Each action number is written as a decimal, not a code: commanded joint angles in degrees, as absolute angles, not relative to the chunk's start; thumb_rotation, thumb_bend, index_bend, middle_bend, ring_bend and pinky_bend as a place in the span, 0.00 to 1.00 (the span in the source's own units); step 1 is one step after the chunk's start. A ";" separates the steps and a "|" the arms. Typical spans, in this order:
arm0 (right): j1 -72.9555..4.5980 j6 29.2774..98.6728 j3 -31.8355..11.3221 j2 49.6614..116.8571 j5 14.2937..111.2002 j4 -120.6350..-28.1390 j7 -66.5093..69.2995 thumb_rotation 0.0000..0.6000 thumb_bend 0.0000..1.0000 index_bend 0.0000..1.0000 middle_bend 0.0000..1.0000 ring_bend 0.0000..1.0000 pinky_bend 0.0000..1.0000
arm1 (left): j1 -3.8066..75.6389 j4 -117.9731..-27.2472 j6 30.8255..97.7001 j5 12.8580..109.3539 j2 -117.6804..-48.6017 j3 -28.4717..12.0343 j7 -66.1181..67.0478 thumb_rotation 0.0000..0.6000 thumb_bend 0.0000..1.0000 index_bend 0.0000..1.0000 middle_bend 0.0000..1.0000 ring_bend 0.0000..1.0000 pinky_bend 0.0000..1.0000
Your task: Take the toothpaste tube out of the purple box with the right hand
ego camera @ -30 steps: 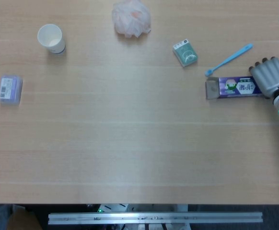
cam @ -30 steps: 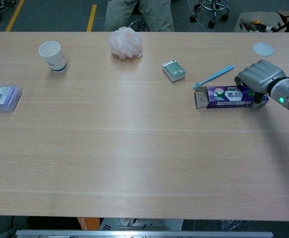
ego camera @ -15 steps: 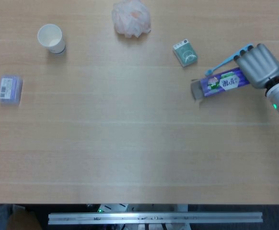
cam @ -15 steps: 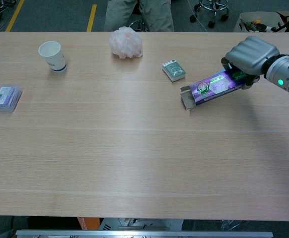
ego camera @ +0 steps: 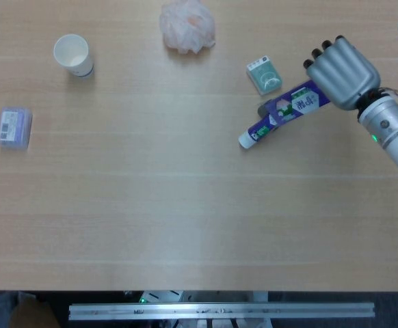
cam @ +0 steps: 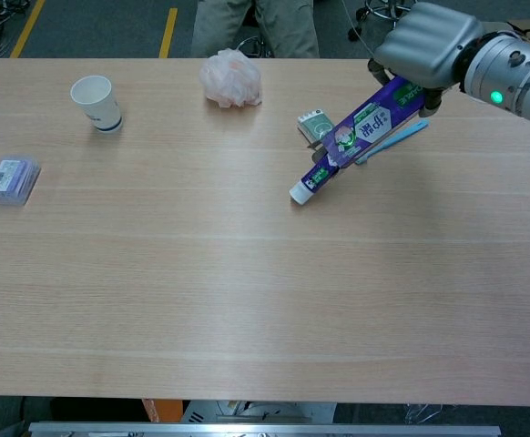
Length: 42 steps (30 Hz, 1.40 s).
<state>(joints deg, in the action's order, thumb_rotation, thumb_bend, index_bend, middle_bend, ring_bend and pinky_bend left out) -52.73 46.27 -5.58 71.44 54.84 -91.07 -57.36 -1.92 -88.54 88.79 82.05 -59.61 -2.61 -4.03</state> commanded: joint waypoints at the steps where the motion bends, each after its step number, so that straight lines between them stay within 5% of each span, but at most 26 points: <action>1: -52.70 47.52 -4.89 70.42 54.27 -91.99 -57.02 1.00 0.08 0.52 0.46 0.42 0.55 | -1.92 -88.55 88.78 82.05 -59.52 -2.66 -4.08 1.00 0.33 0.22 0.20 0.18 0.19; 24: -45.12 54.81 -3.45 66.92 68.09 -98.37 -32.80 1.00 0.08 0.52 0.46 0.42 0.55 | -1.26 -91.95 88.76 82.55 -58.60 -2.74 -0.22 1.00 0.33 0.22 0.20 0.18 0.19; 32: -39.63 57.29 1.22 66.37 79.08 -99.59 -18.89 1.00 0.08 0.52 0.46 0.42 0.55 | -1.28 -92.71 88.54 82.17 -58.25 -2.74 0.59 1.00 0.33 0.22 0.20 0.18 0.19; 42: -32.47 61.17 7.07 69.93 87.34 -89.35 -6.28 1.00 0.08 0.52 0.45 0.42 0.55 | 0.22 -94.63 87.16 82.83 -58.51 -2.92 3.08 1.00 0.33 0.22 0.20 0.18 0.19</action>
<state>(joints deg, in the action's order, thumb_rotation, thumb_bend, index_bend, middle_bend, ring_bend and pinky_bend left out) -33.97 60.74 5.82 68.81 86.30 -91.78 -7.75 0.11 -94.51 87.25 82.79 -58.50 -2.87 2.96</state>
